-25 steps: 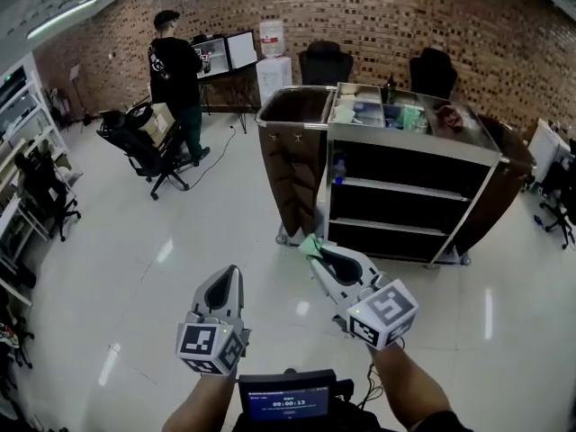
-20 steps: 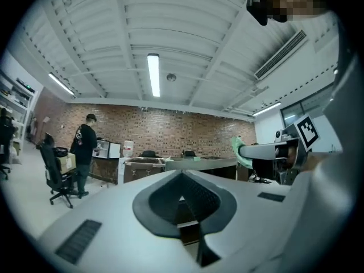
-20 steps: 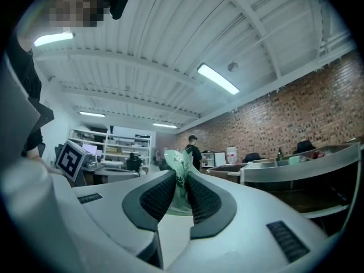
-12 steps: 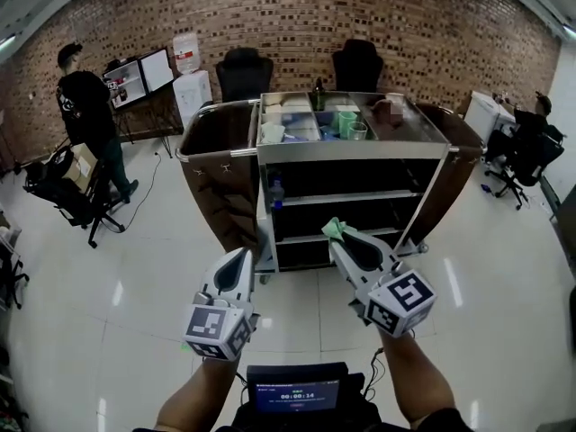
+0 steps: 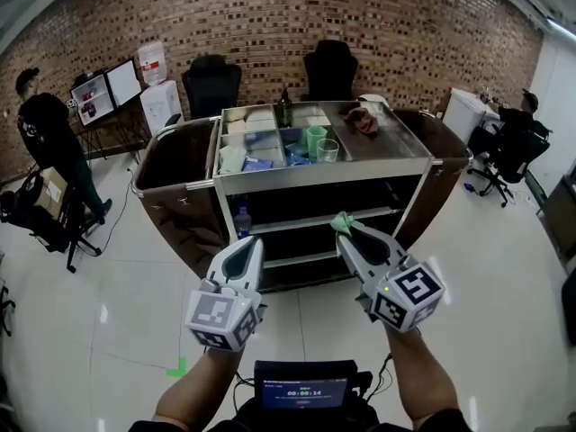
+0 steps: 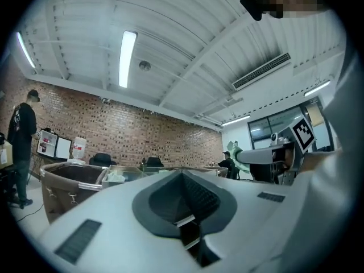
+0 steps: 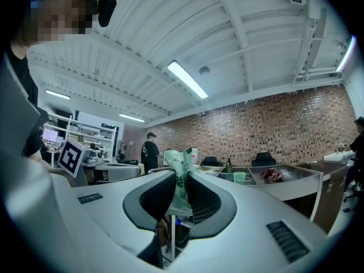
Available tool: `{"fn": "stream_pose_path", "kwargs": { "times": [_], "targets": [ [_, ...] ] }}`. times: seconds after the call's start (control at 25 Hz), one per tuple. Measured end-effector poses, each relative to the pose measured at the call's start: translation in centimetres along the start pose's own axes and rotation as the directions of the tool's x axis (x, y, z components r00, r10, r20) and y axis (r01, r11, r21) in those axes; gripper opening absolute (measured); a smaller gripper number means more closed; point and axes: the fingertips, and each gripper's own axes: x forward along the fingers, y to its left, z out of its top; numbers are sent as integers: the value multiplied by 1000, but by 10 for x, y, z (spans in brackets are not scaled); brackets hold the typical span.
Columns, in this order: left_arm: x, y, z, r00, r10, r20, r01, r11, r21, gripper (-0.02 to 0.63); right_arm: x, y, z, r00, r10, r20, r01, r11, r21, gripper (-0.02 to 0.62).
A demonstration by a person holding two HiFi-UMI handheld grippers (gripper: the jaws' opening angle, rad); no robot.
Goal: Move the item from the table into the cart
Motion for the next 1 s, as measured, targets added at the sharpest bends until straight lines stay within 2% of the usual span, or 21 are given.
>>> {"fn": "stream_pose_path", "kwargs": {
  "times": [0.28,0.4,0.56,0.76,1.0],
  "targets": [
    [166,-19,18,998,-53,19,53,999,2,2,41,-167,15,999,-31,19,31,999,-22,44],
    [230,-17,33,995,-94,31,93,995,27,2,70,-223,17,998,-58,30,58,998,-8,44],
    [308,2,43,989,-127,73,124,991,48,2,116,-288,18,996,-89,24,90,995,-41,44],
    [383,56,39,986,-148,76,145,988,47,2,188,-343,20,994,-107,28,108,993,-39,44],
    [447,132,34,995,-70,68,68,997,43,2,283,-375,29,1000,-14,16,15,998,-65,44]
  ]
}}
